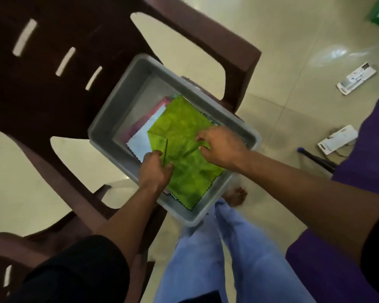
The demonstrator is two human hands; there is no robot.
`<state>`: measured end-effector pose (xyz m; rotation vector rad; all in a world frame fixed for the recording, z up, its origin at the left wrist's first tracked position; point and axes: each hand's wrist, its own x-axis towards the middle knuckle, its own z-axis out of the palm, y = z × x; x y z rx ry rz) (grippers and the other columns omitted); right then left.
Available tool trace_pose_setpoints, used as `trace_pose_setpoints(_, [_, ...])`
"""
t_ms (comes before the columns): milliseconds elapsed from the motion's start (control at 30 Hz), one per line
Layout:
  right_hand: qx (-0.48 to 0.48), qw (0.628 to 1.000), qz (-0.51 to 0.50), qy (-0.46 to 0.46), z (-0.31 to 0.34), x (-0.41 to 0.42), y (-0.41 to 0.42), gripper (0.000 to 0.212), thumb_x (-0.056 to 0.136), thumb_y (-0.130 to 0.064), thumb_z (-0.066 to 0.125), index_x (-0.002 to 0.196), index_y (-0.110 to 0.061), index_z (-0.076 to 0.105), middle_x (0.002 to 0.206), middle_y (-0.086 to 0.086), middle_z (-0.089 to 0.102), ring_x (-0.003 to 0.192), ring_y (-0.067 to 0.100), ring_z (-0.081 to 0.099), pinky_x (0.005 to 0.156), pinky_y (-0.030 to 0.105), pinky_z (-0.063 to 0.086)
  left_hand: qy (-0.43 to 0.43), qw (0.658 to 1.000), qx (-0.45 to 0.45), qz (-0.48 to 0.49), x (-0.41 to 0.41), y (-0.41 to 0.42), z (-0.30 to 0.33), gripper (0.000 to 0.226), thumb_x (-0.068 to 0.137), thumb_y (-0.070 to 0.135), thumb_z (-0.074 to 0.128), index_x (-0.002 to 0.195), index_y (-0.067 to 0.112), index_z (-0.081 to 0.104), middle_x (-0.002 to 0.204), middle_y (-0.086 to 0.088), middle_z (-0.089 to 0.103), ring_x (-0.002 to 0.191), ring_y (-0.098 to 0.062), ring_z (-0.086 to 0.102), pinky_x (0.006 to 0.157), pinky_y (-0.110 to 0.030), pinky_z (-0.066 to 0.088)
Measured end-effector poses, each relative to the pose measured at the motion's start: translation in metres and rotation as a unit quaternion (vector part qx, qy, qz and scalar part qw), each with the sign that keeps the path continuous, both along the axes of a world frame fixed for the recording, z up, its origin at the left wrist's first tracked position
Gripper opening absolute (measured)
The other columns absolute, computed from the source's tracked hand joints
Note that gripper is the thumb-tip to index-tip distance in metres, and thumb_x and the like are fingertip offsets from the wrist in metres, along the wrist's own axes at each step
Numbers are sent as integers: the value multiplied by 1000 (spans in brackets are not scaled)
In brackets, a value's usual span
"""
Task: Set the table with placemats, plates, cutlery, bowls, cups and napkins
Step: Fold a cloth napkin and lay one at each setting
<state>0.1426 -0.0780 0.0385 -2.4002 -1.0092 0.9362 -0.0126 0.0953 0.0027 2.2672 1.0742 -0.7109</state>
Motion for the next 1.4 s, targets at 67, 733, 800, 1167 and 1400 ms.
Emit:
trace_pose_setpoints(67, [-25,999,24,6,-28,-3,14,34,94,-25,63,127,-20,68,122,6,66,117,27,59,99,40,51,13,1000,9,-15,-2,11,-20,54,89,35,74,131,6,55,129,-19,54,115,-39,57,94,-43,49])
trace_pose_setpoints(733, [-86,985,53,-136,-107,-2,55,14,94,-5,58,104,-10,66,120,16,52,106,35,52,80,47,54,-63,988,79,119,-21,35,-70,16,96,20,51,108,10,55,95,-15,68,90,-40,62,72,-40,45])
trace_pose_setpoints(800, [-83,986,50,-132,-108,-1,55,19,92,-3,59,108,-11,65,121,15,51,106,34,52,82,47,54,-80,979,60,179,-19,34,-70,20,101,26,48,116,13,51,94,-14,70,90,-39,64,77,-44,49])
trace_pose_setpoints(1167, [-109,985,48,-126,-97,-7,59,49,82,-8,68,130,-17,59,128,16,49,116,36,50,93,51,49,-78,888,-143,430,-27,16,-65,14,79,25,75,90,17,76,61,-2,69,60,-29,66,61,-38,57])
trace_pose_setpoints(1400, [-91,987,-17,-131,-92,-10,52,42,85,2,65,124,-11,59,118,15,50,105,34,55,85,47,56,-17,982,3,186,-22,-5,-64,49,78,68,74,79,20,66,77,0,70,77,-26,67,71,-38,57])
